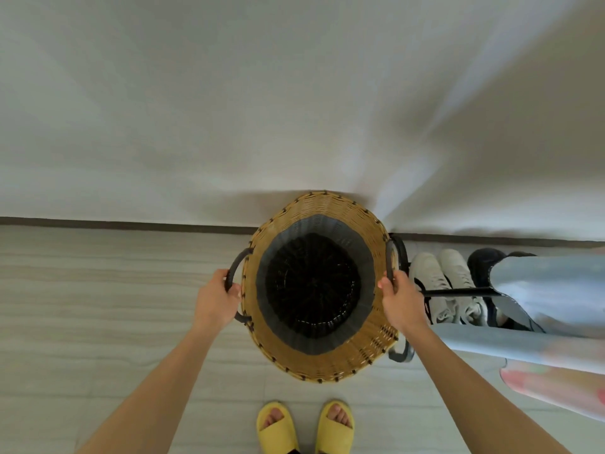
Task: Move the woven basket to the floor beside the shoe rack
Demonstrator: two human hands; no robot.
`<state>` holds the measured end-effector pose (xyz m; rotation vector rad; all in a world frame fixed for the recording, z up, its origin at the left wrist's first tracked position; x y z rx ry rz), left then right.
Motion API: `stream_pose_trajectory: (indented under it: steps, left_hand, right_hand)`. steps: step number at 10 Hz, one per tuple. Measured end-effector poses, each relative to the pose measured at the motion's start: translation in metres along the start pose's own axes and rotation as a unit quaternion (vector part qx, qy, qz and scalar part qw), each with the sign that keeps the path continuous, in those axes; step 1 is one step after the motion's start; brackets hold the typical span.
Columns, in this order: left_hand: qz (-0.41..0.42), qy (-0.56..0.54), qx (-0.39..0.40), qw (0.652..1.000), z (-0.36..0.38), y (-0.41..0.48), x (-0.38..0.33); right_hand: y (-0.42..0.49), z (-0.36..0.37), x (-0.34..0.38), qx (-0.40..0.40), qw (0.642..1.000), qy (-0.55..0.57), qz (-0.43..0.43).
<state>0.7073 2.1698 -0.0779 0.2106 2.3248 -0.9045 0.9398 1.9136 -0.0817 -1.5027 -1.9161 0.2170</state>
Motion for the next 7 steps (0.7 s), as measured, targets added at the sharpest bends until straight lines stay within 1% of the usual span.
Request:
stream_pose_trajectory:
  steps: [1, 2, 3, 4, 5, 6, 7]
  left_hand:
    - [0.075, 0.075, 0.019, 0.994, 0.008, -0.012, 0.002]
    - [0.145, 0.188, 0.047, 0.970, 0.020, -0.019, 0.015]
    - [0.204, 0.286, 0.022, 0.936, 0.028, -0.023, 0.029]
    - [0.257, 0.329, -0.017, 0.909, 0.035, -0.022, 0.040]
    - [0.282, 0.350, -0.037, 0.893, 0.040, -0.019, 0.037]
    - [0.258, 0.349, -0.050, 0.899, 0.042, -0.017, 0.040]
    - [0.230, 0.352, -0.039, 0.907, 0.044, -0.021, 0.037]
  right_hand:
    - [-0.001, 0.019, -0.006, 0.032, 0.994, -0.091, -0.043]
    - [-0.001, 0.038, -0.015, 0.032, 0.988, -0.138, -0.058]
    - [-0.005, 0.047, -0.027, 0.059, 0.983, -0.172, 0.015]
    - [-0.002, 0.060, -0.040, 0.084, 0.983, -0.164, 0.000]
    - [0.004, 0.061, -0.042, 0.100, 0.975, -0.196, -0.001]
    - [0.005, 0.047, -0.034, 0.113, 0.960, -0.257, -0.015]
    - [0.000, 0.016, -0.008, 0.145, 0.949, -0.269, -0.083]
Point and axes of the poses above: each hand's wrist, its own y-axis towards the middle knuckle, its own z-axis out of the palm, x = y × z, the point moved 3 cm from there along y, towards the middle knuckle, and after that the axes turned 9 degrees about -y, right-handed, at the moved point
